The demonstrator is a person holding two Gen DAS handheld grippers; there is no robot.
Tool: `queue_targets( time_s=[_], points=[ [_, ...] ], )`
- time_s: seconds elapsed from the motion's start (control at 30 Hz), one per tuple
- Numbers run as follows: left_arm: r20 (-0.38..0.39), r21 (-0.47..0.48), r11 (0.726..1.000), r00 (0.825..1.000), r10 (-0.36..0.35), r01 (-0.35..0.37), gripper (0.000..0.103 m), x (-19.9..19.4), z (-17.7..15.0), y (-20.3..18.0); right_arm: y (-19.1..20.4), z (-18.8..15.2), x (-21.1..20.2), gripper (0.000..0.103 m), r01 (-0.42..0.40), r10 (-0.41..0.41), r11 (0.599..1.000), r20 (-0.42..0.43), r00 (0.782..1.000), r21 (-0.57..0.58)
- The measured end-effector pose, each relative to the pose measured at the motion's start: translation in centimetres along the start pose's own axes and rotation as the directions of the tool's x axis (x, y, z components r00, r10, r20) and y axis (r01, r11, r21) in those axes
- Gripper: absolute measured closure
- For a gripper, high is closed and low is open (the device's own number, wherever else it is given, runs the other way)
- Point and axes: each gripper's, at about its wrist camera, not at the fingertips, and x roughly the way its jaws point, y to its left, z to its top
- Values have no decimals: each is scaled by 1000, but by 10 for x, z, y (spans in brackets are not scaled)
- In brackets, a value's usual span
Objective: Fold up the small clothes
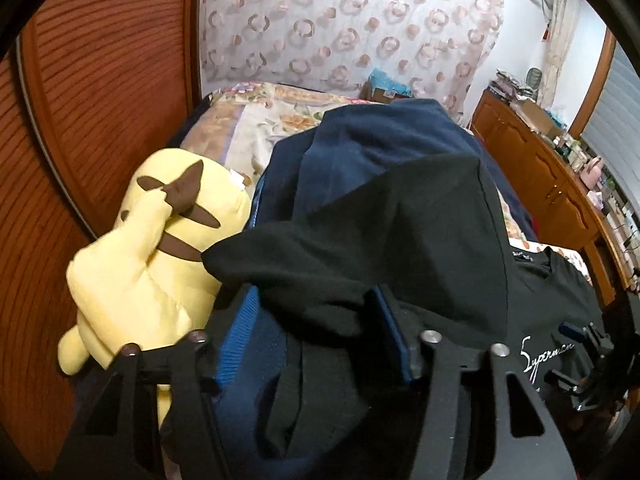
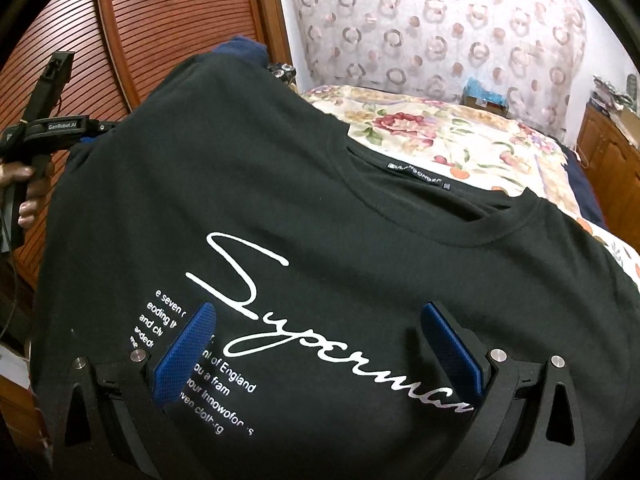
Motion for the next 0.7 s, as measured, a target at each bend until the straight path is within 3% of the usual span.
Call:
queue_targets(
  time_s=[0.07, 0.17, 0.47, 0.57, 0.7],
  points=[
    [18, 14, 1000, 1000, 4, -4, 80, -5, 0, -3, 2, 1, 1, 1, -3, 3, 1000, 1, 1000, -1],
    [45, 38, 999, 999, 12, -14, 92, -15, 1, -6, -2, 1, -5, 1, -11, 11, 1000, 16, 1000, -3],
    [197, 149, 988, 980, 14, -44, 93, -70, 13, -43, -6, -10, -20, 1, -9, 9, 1000, 70, 998, 7],
    [211, 188, 980, 977, 23, -64, 93, -74, 20, -56, -7, -14, -25, 1, -7, 6, 1000, 82, 997, 13],
    [189, 207, 969, 978, 93, -132, 93, -65, 24, -55, -7, -19, -31, 1, -7, 5, 1000, 93, 996, 28]
  ],
)
